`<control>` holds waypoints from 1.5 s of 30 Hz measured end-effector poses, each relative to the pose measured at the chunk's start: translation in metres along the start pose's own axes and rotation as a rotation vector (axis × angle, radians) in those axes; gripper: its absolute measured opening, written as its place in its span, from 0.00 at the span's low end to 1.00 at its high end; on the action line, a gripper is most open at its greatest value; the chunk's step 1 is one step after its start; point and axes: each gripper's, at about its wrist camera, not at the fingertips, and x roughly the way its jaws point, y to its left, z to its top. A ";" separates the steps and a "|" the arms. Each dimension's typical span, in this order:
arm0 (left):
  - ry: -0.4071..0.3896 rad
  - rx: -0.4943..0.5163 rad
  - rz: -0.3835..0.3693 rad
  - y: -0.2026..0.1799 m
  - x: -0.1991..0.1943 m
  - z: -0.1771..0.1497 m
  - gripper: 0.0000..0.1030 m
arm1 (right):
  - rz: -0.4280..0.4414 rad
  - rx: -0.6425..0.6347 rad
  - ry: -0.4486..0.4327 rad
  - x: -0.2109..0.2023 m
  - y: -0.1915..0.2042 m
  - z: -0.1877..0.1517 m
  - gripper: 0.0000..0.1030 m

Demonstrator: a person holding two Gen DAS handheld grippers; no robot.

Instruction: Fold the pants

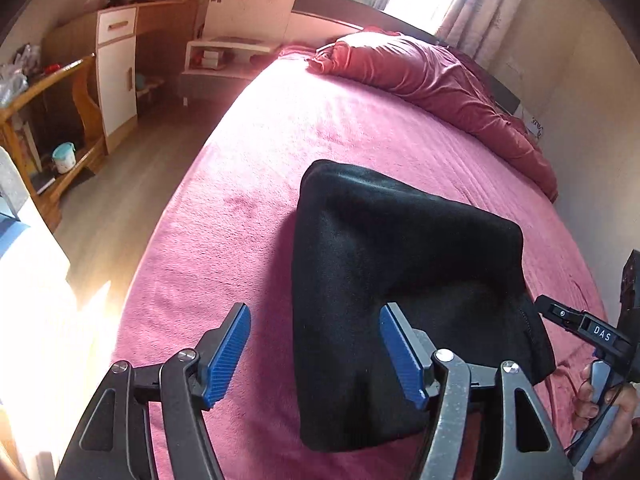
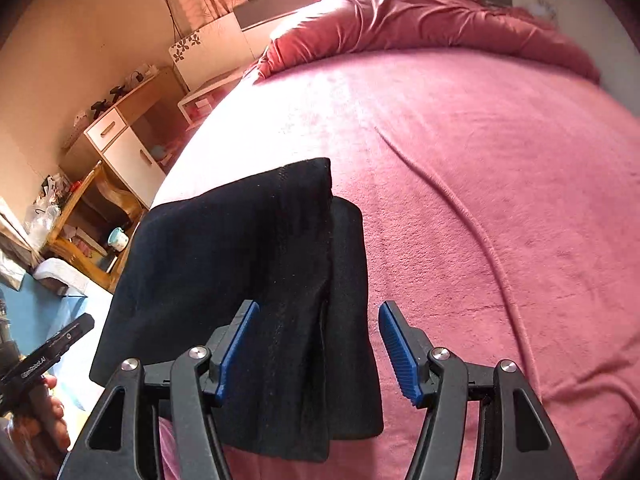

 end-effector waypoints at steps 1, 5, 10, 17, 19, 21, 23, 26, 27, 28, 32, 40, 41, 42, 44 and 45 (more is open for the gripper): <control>-0.013 0.013 0.017 -0.004 -0.003 -0.001 0.67 | -0.009 -0.016 -0.016 -0.007 0.008 -0.004 0.62; -0.055 0.045 0.069 -0.015 -0.020 -0.013 0.67 | -0.034 -0.045 -0.055 -0.033 0.023 -0.024 0.64; -0.083 0.064 0.110 -0.022 -0.041 -0.030 0.67 | -0.044 -0.057 -0.081 -0.053 0.039 -0.050 0.65; -0.129 0.070 0.151 -0.025 -0.071 -0.052 0.67 | -0.097 -0.050 -0.092 -0.061 0.058 -0.080 0.66; -0.147 0.069 0.158 -0.029 -0.079 -0.059 0.67 | -0.119 -0.056 -0.106 -0.068 0.063 -0.089 0.68; -0.160 0.068 0.159 -0.032 -0.087 -0.065 0.67 | -0.124 -0.066 -0.117 -0.075 0.069 -0.096 0.70; -0.174 0.066 0.156 -0.036 -0.095 -0.069 0.67 | -0.133 -0.076 -0.129 -0.082 0.075 -0.099 0.70; -0.184 0.074 0.148 -0.043 -0.103 -0.075 0.67 | -0.149 -0.092 -0.151 -0.091 0.082 -0.104 0.71; -0.189 0.075 0.141 -0.045 -0.106 -0.076 0.67 | -0.152 -0.097 -0.156 -0.094 0.084 -0.105 0.71; -0.193 0.077 0.136 -0.047 -0.109 -0.078 0.67 | -0.153 -0.100 -0.160 -0.096 0.085 -0.106 0.72; -0.206 0.089 0.138 -0.052 -0.116 -0.084 0.69 | -0.168 -0.107 -0.173 -0.105 0.087 -0.113 0.72; -0.239 0.097 0.175 -0.059 -0.125 -0.090 0.72 | -0.181 -0.097 -0.187 -0.117 0.084 -0.121 0.72; -0.246 0.103 0.182 -0.061 -0.127 -0.090 0.72 | -0.184 -0.096 -0.191 -0.119 0.085 -0.122 0.72; -0.253 0.106 0.183 -0.063 -0.128 -0.091 0.72 | -0.186 -0.097 -0.195 -0.120 0.085 -0.122 0.72; -0.260 0.108 0.180 -0.064 -0.129 -0.091 0.72 | -0.191 -0.098 -0.202 -0.123 0.084 -0.122 0.72; -0.258 0.107 0.178 -0.064 -0.129 -0.092 0.72 | -0.191 -0.097 -0.204 -0.124 0.084 -0.122 0.72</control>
